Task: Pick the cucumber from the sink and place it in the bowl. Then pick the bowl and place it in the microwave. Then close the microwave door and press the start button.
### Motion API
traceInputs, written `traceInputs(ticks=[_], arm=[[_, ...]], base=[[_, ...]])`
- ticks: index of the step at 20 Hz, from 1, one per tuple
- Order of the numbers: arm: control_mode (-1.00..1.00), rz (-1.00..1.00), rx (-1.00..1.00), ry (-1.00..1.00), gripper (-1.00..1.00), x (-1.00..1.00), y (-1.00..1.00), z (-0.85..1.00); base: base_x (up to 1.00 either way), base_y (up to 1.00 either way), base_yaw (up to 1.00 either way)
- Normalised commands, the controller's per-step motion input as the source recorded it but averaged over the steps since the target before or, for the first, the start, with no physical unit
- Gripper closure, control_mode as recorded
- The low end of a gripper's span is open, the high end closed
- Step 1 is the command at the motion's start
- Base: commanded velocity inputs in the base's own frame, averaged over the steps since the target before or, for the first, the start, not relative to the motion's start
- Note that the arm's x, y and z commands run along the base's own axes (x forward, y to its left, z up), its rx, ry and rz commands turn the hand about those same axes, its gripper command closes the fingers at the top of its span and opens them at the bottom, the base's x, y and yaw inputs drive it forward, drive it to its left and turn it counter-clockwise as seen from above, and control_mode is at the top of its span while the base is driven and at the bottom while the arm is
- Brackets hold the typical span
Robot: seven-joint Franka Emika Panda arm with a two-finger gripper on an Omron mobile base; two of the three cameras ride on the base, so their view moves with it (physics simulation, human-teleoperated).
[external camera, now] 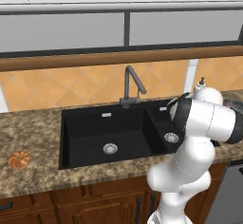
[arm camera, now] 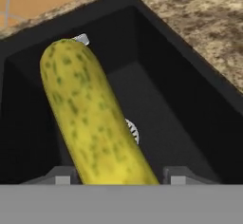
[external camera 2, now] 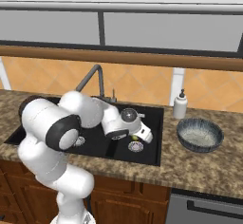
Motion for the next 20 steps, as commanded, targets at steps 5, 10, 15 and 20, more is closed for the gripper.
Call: traceInputs(ticks=[5, 10, 15, 20], arm=[[-1.00, 0.00, -0.09, -0.01, 1.00, -0.20, 0.00, 1.00], [-1.00, 0.01, -0.01, 0.00, 1.00, -0.06, -0.07, 1.00], [-1.00, 0.05, 0.00, 0.01, 1.00, -0.07, -0.22, 1.00], [-1.00, 0.00, 0.05, 0.03, 1.00, -0.06, -0.85, 0.83]], base=[[0.00, 0.00, 0.00], [0.00, 0.00, 0.00], [0.00, 0.00, 0.00], [0.00, 0.00, 0.00]])
